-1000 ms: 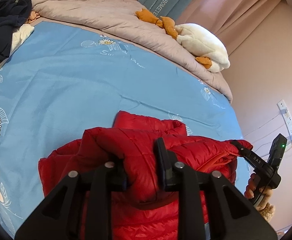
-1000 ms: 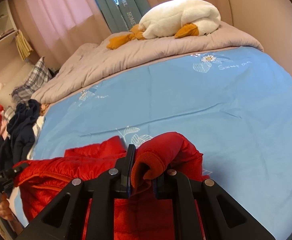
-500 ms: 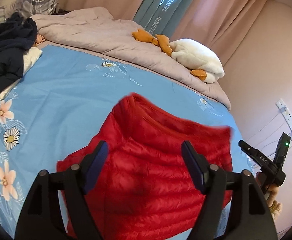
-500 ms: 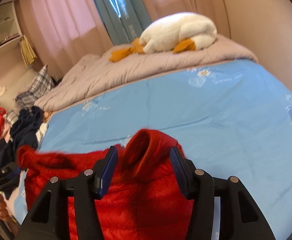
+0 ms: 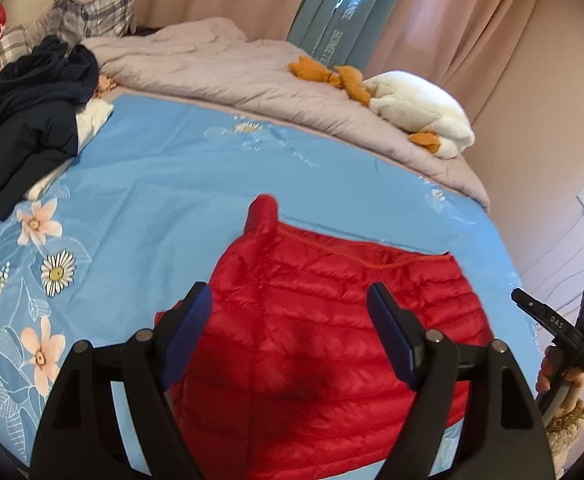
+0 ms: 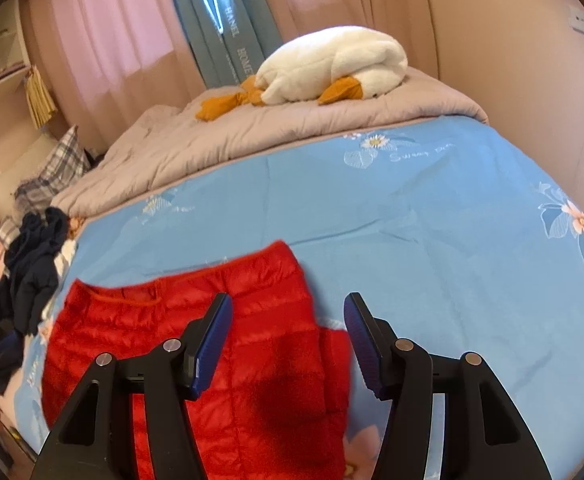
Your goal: Fold large clothes
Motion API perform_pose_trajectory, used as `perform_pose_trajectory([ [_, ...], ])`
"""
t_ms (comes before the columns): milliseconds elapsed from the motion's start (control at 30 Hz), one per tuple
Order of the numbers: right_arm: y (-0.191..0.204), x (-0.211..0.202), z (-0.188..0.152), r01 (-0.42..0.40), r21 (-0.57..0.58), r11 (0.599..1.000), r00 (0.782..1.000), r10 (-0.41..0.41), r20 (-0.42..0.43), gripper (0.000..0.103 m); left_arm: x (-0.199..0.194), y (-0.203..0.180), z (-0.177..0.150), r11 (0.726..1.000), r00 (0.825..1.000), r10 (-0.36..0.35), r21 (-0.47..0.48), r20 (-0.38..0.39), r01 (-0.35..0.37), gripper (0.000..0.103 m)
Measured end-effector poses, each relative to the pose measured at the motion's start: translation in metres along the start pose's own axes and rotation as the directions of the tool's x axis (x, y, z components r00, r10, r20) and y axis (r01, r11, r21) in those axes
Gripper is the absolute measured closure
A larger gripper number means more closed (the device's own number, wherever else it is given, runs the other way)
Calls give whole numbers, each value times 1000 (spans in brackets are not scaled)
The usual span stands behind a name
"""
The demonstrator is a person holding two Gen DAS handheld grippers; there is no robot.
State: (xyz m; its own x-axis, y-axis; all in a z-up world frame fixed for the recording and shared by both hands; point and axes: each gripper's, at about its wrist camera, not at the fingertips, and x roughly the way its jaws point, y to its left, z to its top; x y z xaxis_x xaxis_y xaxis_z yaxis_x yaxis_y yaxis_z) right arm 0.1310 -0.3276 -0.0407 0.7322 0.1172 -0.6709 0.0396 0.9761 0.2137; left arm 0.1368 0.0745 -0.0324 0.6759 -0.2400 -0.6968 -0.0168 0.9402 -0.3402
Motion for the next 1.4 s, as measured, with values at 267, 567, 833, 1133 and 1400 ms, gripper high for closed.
perform_pose_trajectory([
  [267,12,31,-13,-30,-16,999,994,28,-110,46,41,26,-15,999,993,17,-37,-114,-22,24],
  [567,10,47,-21,-27,-5,1000,986,26,-162,46,68,46,-23,994,984,-14,-110,-178,-5,36],
  [833,-10,52,-22,-10,39,999,982,17,-189,46,68,63,-20,987,986,-30,-161,-165,3,81],
  [1133,-6,52,-28,-64,60,996,981,74,-180,83,65,59,-18,987,988,-22,-161,-153,-3,93],
  [1400,4,17,-6,-79,47,996,996,80,-29,97,54,47,4,991,997,-14,-131,-79,3,94],
])
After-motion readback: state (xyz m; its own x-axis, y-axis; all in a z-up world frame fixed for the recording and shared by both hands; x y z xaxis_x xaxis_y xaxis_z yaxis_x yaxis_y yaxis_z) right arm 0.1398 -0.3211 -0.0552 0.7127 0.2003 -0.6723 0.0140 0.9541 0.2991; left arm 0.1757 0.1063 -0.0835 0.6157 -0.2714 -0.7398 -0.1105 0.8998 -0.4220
